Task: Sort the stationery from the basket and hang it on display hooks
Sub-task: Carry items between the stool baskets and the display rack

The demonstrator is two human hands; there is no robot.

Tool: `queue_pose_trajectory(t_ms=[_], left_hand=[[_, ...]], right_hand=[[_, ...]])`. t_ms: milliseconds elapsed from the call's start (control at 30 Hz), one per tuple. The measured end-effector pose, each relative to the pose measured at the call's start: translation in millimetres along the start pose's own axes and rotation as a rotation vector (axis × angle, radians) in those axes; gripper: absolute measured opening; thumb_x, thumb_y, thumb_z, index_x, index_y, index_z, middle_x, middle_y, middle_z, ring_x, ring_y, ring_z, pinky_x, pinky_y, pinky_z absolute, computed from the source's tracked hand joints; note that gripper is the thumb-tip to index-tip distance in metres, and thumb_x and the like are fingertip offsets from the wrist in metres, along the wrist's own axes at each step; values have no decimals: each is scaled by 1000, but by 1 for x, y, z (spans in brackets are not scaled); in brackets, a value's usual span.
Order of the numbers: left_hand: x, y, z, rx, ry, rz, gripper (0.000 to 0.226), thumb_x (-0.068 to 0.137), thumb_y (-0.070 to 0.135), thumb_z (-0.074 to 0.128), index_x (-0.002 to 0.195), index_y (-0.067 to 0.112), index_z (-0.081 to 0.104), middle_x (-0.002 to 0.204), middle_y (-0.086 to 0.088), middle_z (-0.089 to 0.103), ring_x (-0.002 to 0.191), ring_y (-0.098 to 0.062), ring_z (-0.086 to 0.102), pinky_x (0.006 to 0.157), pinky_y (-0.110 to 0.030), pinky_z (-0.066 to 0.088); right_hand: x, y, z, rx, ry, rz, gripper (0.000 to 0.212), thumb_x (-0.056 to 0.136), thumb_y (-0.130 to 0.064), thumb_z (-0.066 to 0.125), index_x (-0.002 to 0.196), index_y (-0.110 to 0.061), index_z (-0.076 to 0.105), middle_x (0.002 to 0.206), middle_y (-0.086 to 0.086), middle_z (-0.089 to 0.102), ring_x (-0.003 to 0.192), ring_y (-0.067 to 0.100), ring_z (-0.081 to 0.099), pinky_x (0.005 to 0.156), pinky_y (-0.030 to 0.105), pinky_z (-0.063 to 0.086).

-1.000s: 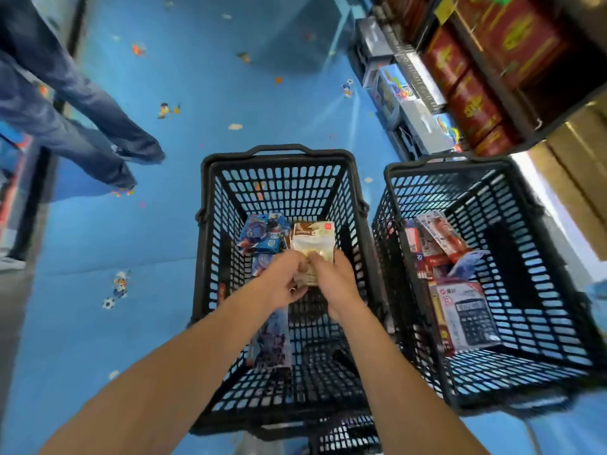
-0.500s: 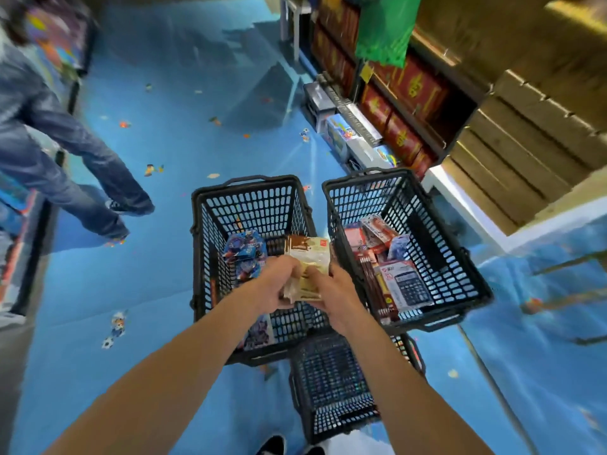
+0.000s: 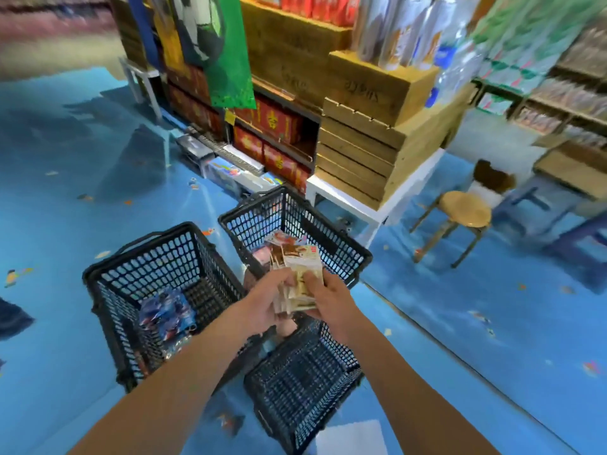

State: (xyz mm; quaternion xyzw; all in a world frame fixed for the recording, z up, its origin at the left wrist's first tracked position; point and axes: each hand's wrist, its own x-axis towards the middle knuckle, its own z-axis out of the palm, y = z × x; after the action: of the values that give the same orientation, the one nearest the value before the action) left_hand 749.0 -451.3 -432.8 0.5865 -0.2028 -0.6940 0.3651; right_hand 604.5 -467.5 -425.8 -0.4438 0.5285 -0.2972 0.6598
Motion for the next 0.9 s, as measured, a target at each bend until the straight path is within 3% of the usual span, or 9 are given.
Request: queue_pose_trajectory(t_ms=[67,133,200,267,400,533,800,867,900], left_hand=[[0,3,37,65,-101,-22,28,67,25,61,91,11,64,92,-14,69,91,-28,62,85,-36,52],[-2,7,81,144,-207,-58,27,67,27,66,89,12,70,99,-16,71,99,-32,65,100,-50,54],[-8,7,130,224,-288,-50,17,83,26,61,85,16,75,97,-13,74,93,-30,70,91,-51,59],[-9,1,183,274,-376,-62,21,87,25,60,101,16,72,99,-12,74,87,-26,72,76,-44,61],[-31,-18,308,395,-578,-56,20,95,25,56,104,14,70,92,-9,76,80,-21,71,79,-39,58],[-72,-55,438,537,-799,-17,21,100,25,55,101,14,72,87,-7,78,72,-18,72,80,-38,57],[-156,-156,670,593,-1305,27,36,86,36,76,118,22,68,105,-8,77,83,-19,75,67,-30,60],[-173,-181,718,585,-1385,43,53,81,44,84,123,16,68,116,-15,73,98,-27,71,75,-33,59],[-182,-193,741,572,-1415,38,65,78,47,86,130,12,66,125,-20,69,110,-34,67,87,-40,58]], right_hand=[[-22,-2,-34,-6,109,-41,21,107,-26,51,110,-11,66,100,12,74,87,23,74,73,39,64],[-47,-5,-73,29,243,-77,22,106,-25,53,98,-11,67,87,10,73,73,15,73,65,33,63],[-74,-5,-115,68,377,-90,24,106,-26,54,97,-10,69,84,7,72,65,10,70,56,26,58],[-105,-4,-158,135,483,-91,28,105,-31,55,106,-7,70,90,9,72,72,15,70,58,28,57],[-180,1,-252,241,698,-143,33,104,-33,56,110,-3,68,91,12,70,77,22,68,67,35,57],[-269,9,-349,306,917,-195,36,104,-31,56,111,3,67,90,14,70,74,22,69,53,27,55],[-465,25,-504,303,1283,-312,22,106,-26,52,105,-9,66,88,4,71,68,10,72,54,29,58],[-505,31,-533,314,1376,-345,25,105,-29,54,109,-7,64,89,5,70,74,15,72,56,31,58],[-523,34,-544,326,1427,-361,27,104,-32,56,111,-7,63,91,6,70,76,17,72,57,32,59]])
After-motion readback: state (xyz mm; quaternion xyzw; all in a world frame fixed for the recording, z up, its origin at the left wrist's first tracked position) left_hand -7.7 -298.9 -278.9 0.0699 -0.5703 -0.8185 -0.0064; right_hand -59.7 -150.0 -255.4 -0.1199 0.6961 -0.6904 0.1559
